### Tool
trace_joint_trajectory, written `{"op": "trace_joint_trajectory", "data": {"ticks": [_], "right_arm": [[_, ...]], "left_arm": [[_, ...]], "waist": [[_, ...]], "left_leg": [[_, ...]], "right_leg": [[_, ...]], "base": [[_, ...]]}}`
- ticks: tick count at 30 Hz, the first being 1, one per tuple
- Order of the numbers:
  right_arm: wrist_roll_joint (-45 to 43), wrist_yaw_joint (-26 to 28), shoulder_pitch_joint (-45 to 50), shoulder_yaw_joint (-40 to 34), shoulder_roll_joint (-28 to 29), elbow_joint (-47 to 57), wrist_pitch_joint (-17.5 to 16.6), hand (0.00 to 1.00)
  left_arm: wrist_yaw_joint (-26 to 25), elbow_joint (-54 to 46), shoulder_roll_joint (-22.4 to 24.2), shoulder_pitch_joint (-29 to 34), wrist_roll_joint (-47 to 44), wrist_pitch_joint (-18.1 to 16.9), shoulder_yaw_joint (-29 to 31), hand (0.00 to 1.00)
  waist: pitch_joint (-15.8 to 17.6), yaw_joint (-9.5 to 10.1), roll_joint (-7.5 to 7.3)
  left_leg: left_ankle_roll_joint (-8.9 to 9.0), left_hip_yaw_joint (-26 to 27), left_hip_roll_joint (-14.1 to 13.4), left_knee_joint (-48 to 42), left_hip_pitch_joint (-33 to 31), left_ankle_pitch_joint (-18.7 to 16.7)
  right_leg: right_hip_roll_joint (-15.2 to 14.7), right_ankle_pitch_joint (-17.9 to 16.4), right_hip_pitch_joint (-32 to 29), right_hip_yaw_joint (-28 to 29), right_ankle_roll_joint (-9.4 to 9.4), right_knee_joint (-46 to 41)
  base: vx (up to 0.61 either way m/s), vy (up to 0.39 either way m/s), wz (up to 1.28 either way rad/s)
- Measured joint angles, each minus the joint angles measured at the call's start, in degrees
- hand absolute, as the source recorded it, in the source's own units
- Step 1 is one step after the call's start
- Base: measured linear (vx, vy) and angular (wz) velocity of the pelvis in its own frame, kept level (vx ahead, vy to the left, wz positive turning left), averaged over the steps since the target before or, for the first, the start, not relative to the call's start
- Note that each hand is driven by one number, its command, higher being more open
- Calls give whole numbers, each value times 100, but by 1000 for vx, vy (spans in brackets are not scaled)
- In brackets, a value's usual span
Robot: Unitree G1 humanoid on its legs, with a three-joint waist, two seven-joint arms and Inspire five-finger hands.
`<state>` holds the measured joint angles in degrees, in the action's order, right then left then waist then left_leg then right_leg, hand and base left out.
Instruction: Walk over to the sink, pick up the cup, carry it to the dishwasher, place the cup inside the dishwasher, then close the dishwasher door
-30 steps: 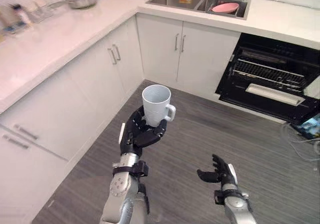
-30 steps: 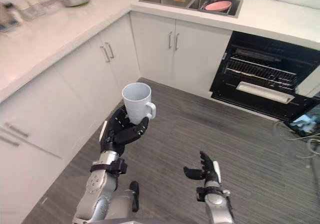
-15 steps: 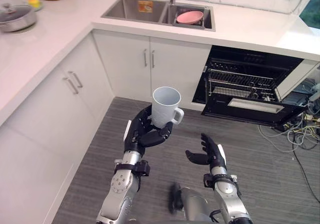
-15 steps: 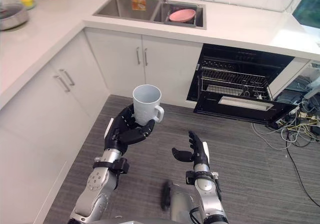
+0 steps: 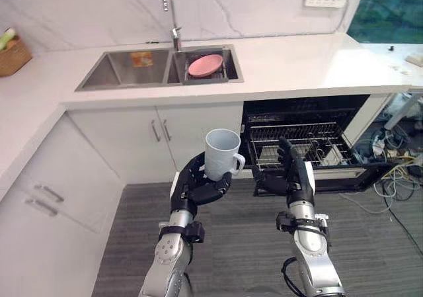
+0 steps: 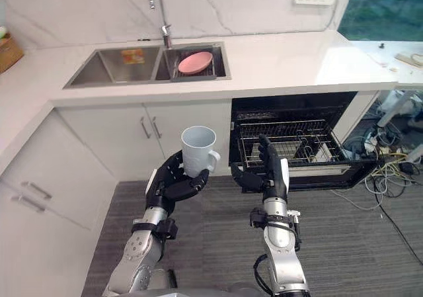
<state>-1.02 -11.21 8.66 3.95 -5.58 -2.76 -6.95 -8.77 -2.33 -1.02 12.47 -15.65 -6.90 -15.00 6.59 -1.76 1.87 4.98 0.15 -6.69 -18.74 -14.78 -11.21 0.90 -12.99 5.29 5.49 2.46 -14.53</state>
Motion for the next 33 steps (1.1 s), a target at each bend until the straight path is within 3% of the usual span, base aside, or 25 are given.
{"op": "trace_joint_trajectory", "data": {"ticks": [1,2,3,4,5,6,7,8,9,11,14,15,16,17,18,19,23,24,28,29,30,31,33], "right_arm": [[-18,2,0,-2,-36,-35,7,90],[-81,10,6,0,-74,-51,26,90],[-163,24,16,31,-5,-42,26,90],[-198,32,47,66,36,86,13,90],[-201,38,46,72,31,111,13,90],[-213,90,25,80,26,163,8,90],[-213,149,-50,164,41,161,9,90],[-213,173,-93,231,48,151,9,90],[-213,198,-144,308,55,123,10,90],[-212,286,-285,544,102,123,-6,90],[-234,449,-649,689,139,124,-32,90],[-275,463,-747,707,133,125,-71,90],[-338,469,-761,719,135,136,-90,90],[-411,483,-731,725,89,190,-128,90],[-451,511,-645,716,-85,192,-128,90],[-452,524,-599,700,-150,194,-128,90],[-789,515,-283,511,-237,239,-118,90],[-953,517,-218,492,-236,358,-118,90],[-1183,612,-174,490,-222,824,-130,90],[-1290,672,-178,500,-225,835,-143,90],[-1347,712,-172,507,-232,836,-145,90],[-1355,735,-167,507,-212,810,-142,90],[-1385,814,-19,526,-131,916,-128,90]], "left_arm": [[-12,-2,-4,-2,0,-2,31,30],[-25,-2,-22,16,0,-2,107,30],[-44,11,-98,16,0,2,158,30],[-103,3,-154,3,1,3,228,30],[-119,3,-159,4,1,3,230,30],[-137,3,-186,20,1,4,225,30],[-142,1,-251,19,2,5,225,30],[-162,1,-280,17,4,4,226,30],[-209,3,-299,22,9,5,225,30],[-297,-10,-315,16,11,-15,227,30],[-319,-15,-321,-85,13,-140,233,30],[-337,-13,-326,-111,13,-142,237,30],[-348,-12,-336,-115,13,-147,241,30],[-349,116,-322,-179,18,-170,247,30],[-348,299,-183,-205,33,-147,230,30],[-348,332,-134,-202,71,-141,230,30],[-315,505,-72,-406,112,-141,289,30],[-305,507,-61,-405,112,-147,319,30],[-259,505,-53,-511,112,-160,335,30],[-245,505,-37,-512,112,-160,332,30],[-255,505,-15,-524,112,-160,334,30],[-253,527,-35,-548,111,-161,339,30],[-246,593,-155,-618,112,-153,320,30]], "waist": [[-35,15,60],[-83,73,82],[-128,53,-57],[-150,19,-219],[-149,21,-226],[-149,22,-234],[-148,42,-236],[-140,64,-233],[-134,93,-230],[-146,37,-167],[-150,15,-183],[-150,-24,-182],[-174,-46,-231],[-156,-81,-250],[-160,-52,-31],[-165,-52,50],[-96,-78,141],[-101,-61,137],[-103,-54,138],[-110,-48,150],[-142,-41,235],[-145,-34,209],[-159,-95,100]], "left_leg": [[-9,-78,1,234,24,240],[-197,-86,57,186,135,962],[-256,47,174,-65,71,964],[-388,268,364,-352,26,641],[-417,311,391,-397,25,588],[-512,543,483,-477,108,403],[-631,788,588,-358,359,268],[-690,907,603,-241,531,230],[-719,1036,611,-119,719,209],[-766,1202,546,298,1261,152],[-721,1468,422,678,1639,124],[-627,1503,377,684,1686,72],[-544,1500,402,652,1693,21],[-443,1438,450,500,1749,-191],[-318,1416,223,310,1806,-284],[-236,1416,117,202,1805,-337],[-39,1268,-364,-1667,1305,-241],[-34,1151,-359,-1849,1202,-365],[-65,703,-140,-898,828,-569],[-61,452,-41,-248,855,-407],[-113,326,-43,464,958,348],[-57,355,-45,532,1017,471],[-169,496,112,976,1383,623]], "right_leg": [[18,-92,9,117,-75,-50],[-19,-294,17,371,-215,-186],[-166,-445,26,473,-336,-234],[-465,-582,-39,550,-495,-399],[-510,-594,-64,558,-518,-466],[-625,-633,-261,555,-676,-907],[-805,-558,-714,429,-1103,-1869],[-921,-490,-930,333,-1226,-2339],[-1008,-500,-1107,165,-1205,-2707],[-1139,-669,-1527,-688,-890,-3221],[-1217,-741,-2157,-1842,-558,-2764],[-1191,-529,-2211,-2310,-298,-2138],[-1147,-243,-2201,-2433,-208,-1716],[-1085,322,-2130,-2388,-47,-1386],[-855,315,-1884,-2375,-30,-1157],[-749,312,-1802,-2383,-24,-1046],[-399,289,-1038,-2360,71,-403],[-393,294,-866,-2266,71,-266],[-428,349,-746,-1958,-15,-63],[-431,365,-707,-1845,-42,-39],[-346,382,-687,-1721,-92,-23],[-338,377,-640,-1618,-158,18],[-473,468,-440,-1493,-317,268]], "base": [[592,376,-101],[412,285,-88],[669,457,-88],[354,245,-47],[466,341,-51],[335,255,-64],[392,295,-75],[232,160,-71],[202,135,-70],[238,113,-56],[199,-10,-44],[169,-61,-22],[232,-102,-7],[261,-105,-10],[329,-134,-15],[281,-108,-25],[257,-128,-18],[248,-45,-46],[168,19,-42],[225,116,-58],[190,130,-62],[192,136,-50],[161,144,-25]]}}
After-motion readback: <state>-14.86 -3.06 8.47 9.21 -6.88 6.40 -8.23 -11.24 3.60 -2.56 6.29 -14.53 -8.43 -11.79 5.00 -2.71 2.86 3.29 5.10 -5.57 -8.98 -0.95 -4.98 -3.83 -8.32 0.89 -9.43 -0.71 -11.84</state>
